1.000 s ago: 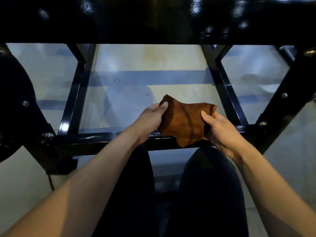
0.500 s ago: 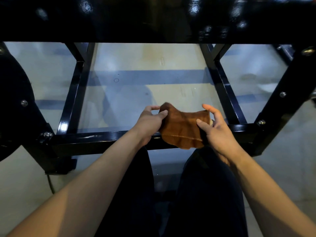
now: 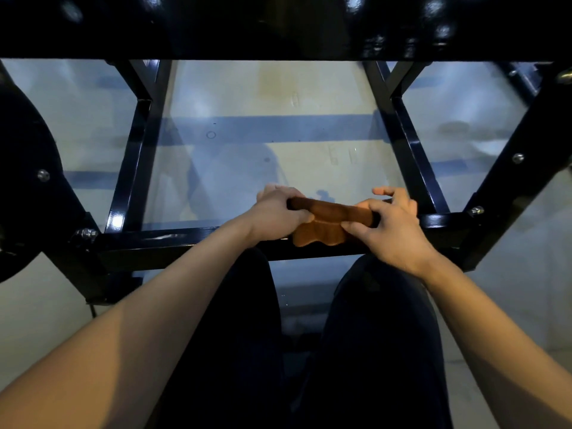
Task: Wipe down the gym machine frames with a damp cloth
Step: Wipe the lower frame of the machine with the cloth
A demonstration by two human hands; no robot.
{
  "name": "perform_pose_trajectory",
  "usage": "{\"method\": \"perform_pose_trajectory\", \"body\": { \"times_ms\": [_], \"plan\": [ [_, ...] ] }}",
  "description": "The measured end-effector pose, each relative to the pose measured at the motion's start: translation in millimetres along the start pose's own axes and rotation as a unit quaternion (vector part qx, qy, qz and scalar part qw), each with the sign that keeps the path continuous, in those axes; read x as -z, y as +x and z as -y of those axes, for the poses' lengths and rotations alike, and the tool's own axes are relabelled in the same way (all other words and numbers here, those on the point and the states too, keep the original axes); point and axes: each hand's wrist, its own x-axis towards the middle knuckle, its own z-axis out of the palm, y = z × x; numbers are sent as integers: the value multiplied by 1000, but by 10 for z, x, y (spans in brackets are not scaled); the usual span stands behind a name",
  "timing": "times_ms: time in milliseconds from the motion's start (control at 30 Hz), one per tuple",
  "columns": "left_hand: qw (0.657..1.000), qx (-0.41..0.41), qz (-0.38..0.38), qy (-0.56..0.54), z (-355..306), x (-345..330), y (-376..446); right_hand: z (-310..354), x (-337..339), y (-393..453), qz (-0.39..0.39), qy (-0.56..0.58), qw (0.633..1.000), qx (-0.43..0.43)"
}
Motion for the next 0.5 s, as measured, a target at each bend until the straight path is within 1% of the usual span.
{"method": "perform_pose_trajectory", "body": {
  "times_ms": [67, 100, 200, 300, 400, 433, 467, 500],
  "plan": [
    [988, 29, 23, -150, -7, 1, -35, 18, 38, 8, 48, 134, 989, -37],
    [979, 42, 25, -196, -2, -12, -55, 10, 39, 18, 53, 203, 976, -54],
    [954, 68, 28, -289, 23, -51, -73, -2, 32, 32, 29, 304, 948, -84],
    [923, 94, 41, -370, 27, -86, -86, -31, -39, 24, 58, 411, 903, -112],
    [902, 98, 42, -418, 25, -127, -97, -65, -85, 1, 91, 483, 860, -136],
    [904, 96, 22, -417, 27, -157, -88, -73, -93, 1, 95, 495, 853, -137],
    [913, 93, -8, -396, 33, -194, -76, -62, -99, -6, 88, 497, 853, -136],
    [933, 87, -45, -347, 47, -239, -63, -46, -116, -12, 70, 490, 859, -131]
  ]
}}
